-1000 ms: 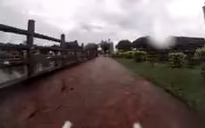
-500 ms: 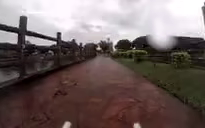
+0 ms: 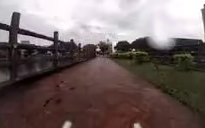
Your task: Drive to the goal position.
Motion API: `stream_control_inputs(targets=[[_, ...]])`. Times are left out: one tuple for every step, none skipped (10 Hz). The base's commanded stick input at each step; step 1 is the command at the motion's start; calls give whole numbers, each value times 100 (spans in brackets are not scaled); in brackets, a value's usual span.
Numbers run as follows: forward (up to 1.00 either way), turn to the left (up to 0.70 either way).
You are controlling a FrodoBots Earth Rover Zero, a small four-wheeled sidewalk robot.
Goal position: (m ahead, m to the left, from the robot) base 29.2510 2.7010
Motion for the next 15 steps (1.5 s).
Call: stream_control_inputs(targets=[[50,0],[50,22],[50,50],[50,38],[50,13],[50,0],[50,0],[50,0],[50,0],[50,0],[50,0],[50,0],[50,0],[50,0],[50,0]])
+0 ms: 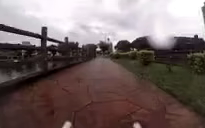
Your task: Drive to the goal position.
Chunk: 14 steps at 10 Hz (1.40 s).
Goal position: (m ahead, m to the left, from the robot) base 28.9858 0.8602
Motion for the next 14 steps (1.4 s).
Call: stream_control_inputs(targets=[[50,0],[50,0],[50,0],[50,0],[50,0],[50,0],[50,0],[50,0],[50,0],[50,0],[50,0],[50,0],[50,0],[50,0]])
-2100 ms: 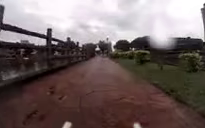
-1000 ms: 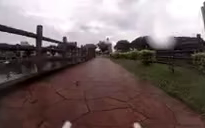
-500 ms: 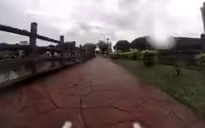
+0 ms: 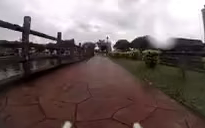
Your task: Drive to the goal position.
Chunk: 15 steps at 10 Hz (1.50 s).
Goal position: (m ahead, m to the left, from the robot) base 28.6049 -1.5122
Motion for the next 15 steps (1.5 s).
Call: stream_control_inputs(targets=[[50,0],[50,0],[50,0],[50,0],[50,0],[50,0],[50,0],[50,0],[50,0],[50,0],[50,0],[50,0],[50,0],[50,0],[50,0]])
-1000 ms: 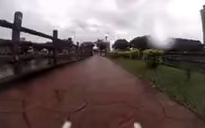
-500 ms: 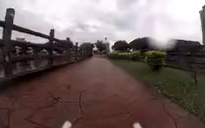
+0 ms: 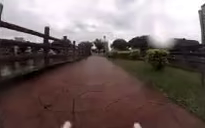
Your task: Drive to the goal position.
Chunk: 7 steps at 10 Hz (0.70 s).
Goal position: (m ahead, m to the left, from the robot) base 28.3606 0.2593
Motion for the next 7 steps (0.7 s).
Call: stream_control_inputs(targets=[[50,0],[50,0],[50,0],[50,0],[50,0],[50,0],[50,0]])
